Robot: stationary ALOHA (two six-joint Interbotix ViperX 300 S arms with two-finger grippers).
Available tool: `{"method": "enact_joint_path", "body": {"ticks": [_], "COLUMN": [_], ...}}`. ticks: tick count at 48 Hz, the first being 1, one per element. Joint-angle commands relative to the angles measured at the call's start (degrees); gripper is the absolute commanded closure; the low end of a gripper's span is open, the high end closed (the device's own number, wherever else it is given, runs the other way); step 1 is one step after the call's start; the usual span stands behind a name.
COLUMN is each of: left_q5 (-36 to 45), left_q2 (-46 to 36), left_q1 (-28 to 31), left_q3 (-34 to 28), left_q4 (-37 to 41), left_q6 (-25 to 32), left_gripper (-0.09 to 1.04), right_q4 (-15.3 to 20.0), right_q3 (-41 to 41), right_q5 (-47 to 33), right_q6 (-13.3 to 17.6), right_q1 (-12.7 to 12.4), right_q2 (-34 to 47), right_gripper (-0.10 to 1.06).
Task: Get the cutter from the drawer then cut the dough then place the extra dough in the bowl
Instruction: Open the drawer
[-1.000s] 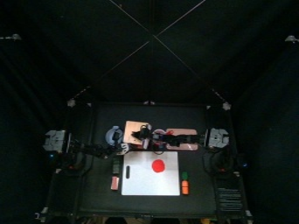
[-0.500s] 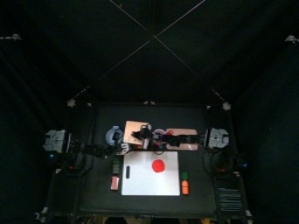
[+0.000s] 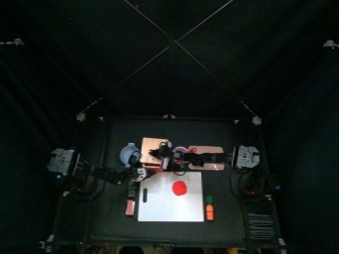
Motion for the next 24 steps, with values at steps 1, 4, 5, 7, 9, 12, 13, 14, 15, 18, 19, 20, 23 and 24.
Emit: {"method": "enact_joint_path", "body": {"ticks": [1,4,5,7,9,12,13,14,15,18,19,20,23,24], "left_q5": [-0.1,0.4,0.5,0.9,1.3,1.8,2.1,2.2,2.4,2.6,2.6,2.7,2.9,2.9], "left_q2": [-1.2,-1.3,-1.3,-1.5,-1.7,-1.8,-1.9,-1.9,-2.0,-2.1,-2.1,-2.1,-2.1,-2.1], "left_q1": [-2.8,-3.6,-4.0,-4.4,-4.8,-5.4,-5.5,-5.7,-5.8,-6.0,-6.0,-6.1,-6.4,-6.6], "left_q3": [-1.2,-1.2,-1.2,-1.3,-1.4,-1.6,-1.8,-1.8,-1.9,-2.2,-2.3,-2.4,-2.7,-2.8], "left_q4": [-0.7,-1.2,-1.3,-1.5,-1.6,-1.5,-1.6,-1.6,-1.6,-1.6,-1.6,-1.7,-1.6,-1.6], "left_q6": [0.1,0.1,0.1,0.1,0.1,0.1,0.0,0.1,0.1,0.1,0.1,0.1,0.1,0.1], "left_gripper": [0.49,0.49,0.49,0.49,0.49,0.49,0.49,0.49,0.49,0.49,0.49,0.49,0.49,0.49], "right_q4": [0.1,0.1,0.1,0.1,0.1,0.1,0.0,0.1,0.1,0.1,0.1,0.1,0.1,0.1], "right_q3": [0.3,0.2,0.2,0.2,0.1,0.1,0.1,0.0,0.0,-0.1,-0.1,-0.1,-0.1,-0.1], "right_q5": [0.8,0.8,0.8,0.8,0.8,0.8,0.8,0.8,0.8,0.8,0.8,0.8,0.8,0.8], "right_q6": [-0.2,-0.2,-0.2,-0.2,-0.2,-0.2,-0.2,-0.2,-0.2,-0.2,-0.2,-0.2,-0.2,-0.2], "right_q1": [-0.1,-0.1,-0.1,-0.1,-0.1,-0.1,-0.1,-0.1,-0.1,-0.1,-0.1,-0.1,-0.1,-0.1], "right_q2": [-0.8,-0.8,-0.8,-0.8,-0.8,-0.8,-0.8,-0.8,-0.8,-0.8,-0.8,-0.8,-0.8,-0.8], "right_gripper": [0.93,0.93,0.93,0.93,0.93,0.93,0.93,0.93,0.93,0.93,0.93,0.93,0.93,0.93]}}
